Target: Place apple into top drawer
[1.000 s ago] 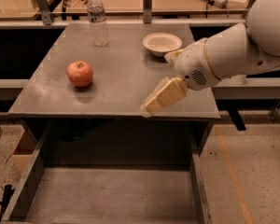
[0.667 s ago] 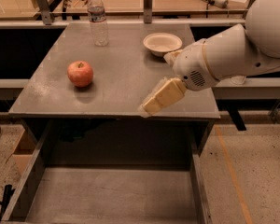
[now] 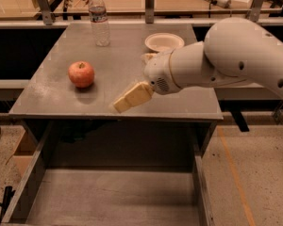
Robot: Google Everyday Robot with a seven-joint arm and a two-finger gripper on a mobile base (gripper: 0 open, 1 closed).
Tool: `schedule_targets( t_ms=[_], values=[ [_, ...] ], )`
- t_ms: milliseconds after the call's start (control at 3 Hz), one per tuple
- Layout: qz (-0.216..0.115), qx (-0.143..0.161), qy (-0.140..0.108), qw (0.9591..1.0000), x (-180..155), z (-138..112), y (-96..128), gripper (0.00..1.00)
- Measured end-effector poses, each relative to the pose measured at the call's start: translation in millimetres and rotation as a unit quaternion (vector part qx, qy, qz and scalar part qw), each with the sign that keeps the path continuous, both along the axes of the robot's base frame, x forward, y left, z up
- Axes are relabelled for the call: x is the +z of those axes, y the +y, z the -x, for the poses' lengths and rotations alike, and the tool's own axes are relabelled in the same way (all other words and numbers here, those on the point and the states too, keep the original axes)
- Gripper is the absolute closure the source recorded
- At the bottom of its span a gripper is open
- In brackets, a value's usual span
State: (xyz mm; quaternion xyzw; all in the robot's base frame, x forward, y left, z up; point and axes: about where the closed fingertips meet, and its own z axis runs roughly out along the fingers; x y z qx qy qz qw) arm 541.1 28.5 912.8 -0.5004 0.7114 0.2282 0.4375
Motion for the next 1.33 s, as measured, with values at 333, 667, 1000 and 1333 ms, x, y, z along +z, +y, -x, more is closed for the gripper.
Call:
schedule_targets(
  t_ms=[333, 667, 1000, 1333],
  values=[
    [-0.031, 0.016, -0.023, 0.9991, -8.1, -22.7, 48.4, 0.0],
    [-0.06, 0.025, -0.037, 0.9972, -16.1, -46.7, 88.9, 0.0],
    [-0.082, 0.021, -0.036, 0.9957, -27.5, -74.0, 118.3, 0.0],
    [-0.097, 0.027, -0.04, 0.9941, -30.4, -100.3, 143.5, 0.0]
  ],
)
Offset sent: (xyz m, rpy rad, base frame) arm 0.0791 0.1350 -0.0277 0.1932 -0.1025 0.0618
